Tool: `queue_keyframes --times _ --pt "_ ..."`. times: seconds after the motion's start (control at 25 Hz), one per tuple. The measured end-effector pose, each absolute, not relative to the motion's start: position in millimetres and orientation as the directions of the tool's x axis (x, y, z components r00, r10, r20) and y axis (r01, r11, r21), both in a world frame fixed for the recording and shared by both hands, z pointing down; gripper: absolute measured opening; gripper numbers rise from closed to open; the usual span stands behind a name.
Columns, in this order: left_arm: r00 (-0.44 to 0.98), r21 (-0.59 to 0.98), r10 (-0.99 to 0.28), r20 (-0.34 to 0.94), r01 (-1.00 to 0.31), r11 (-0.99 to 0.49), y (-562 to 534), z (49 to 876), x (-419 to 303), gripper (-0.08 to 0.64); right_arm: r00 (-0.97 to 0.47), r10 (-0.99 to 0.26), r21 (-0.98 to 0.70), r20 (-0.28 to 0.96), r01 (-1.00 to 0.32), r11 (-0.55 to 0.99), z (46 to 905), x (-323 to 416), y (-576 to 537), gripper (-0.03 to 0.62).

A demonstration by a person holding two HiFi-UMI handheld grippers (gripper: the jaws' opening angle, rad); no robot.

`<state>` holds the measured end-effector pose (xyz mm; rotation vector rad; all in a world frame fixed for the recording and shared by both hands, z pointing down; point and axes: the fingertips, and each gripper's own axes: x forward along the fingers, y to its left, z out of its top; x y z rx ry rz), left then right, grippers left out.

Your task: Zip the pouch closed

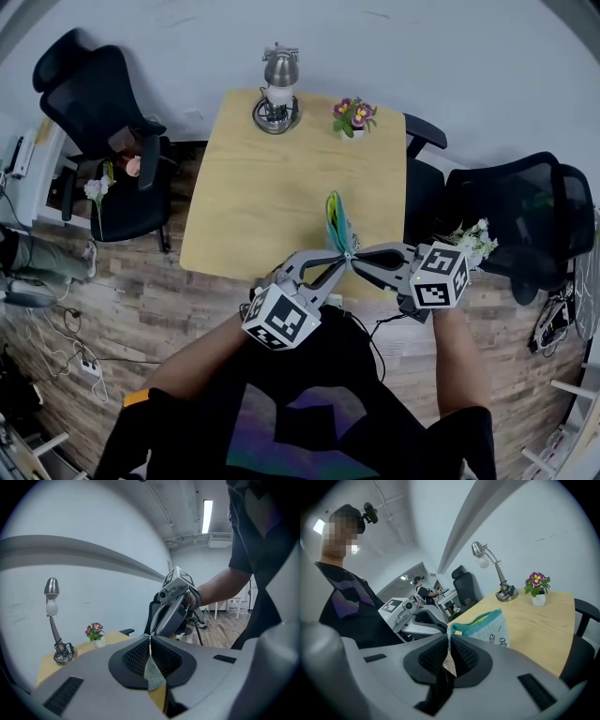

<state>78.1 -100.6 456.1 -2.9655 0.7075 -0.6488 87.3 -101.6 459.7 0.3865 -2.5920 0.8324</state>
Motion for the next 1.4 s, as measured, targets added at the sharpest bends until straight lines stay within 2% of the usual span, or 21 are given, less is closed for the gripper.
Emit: queue_keyframes --times 0.52,0.6,0.84,1.4 --pt "0.821 -0.125 -0.418 0.388 -0.402 -0.907 -98.0 455.4 80.8 0.02 -0.899 -0.123 -0.533 0.421 -0.355 0.768 457.1 82.2 -104.6 0.037" --pt "0.823 -0.13 -0.412 0.391 -0.394 -0.91 -97.6 456.3 80.9 0.061 -0.905 -0.109 -0.553 0.41 -0.342 0.76 457.0 81.9 -105.3 0.035" --pt "0.828 -0.14 -0.399 0.393 -0.375 -0.916 -97.1 457.5 80.6 0.104 -0.914 -0.074 -0.579 0.399 -0.313 0.753 456.8 80.0 -108.3 0.035" --pt "0.825 -0.16 -0.391 0.407 -0.357 -0.92 -99.3 462.3 80.0 0.137 -0.948 0.067 -0.731 0.312 -0.194 0.655 458.0 78.1 -112.7 0.035"
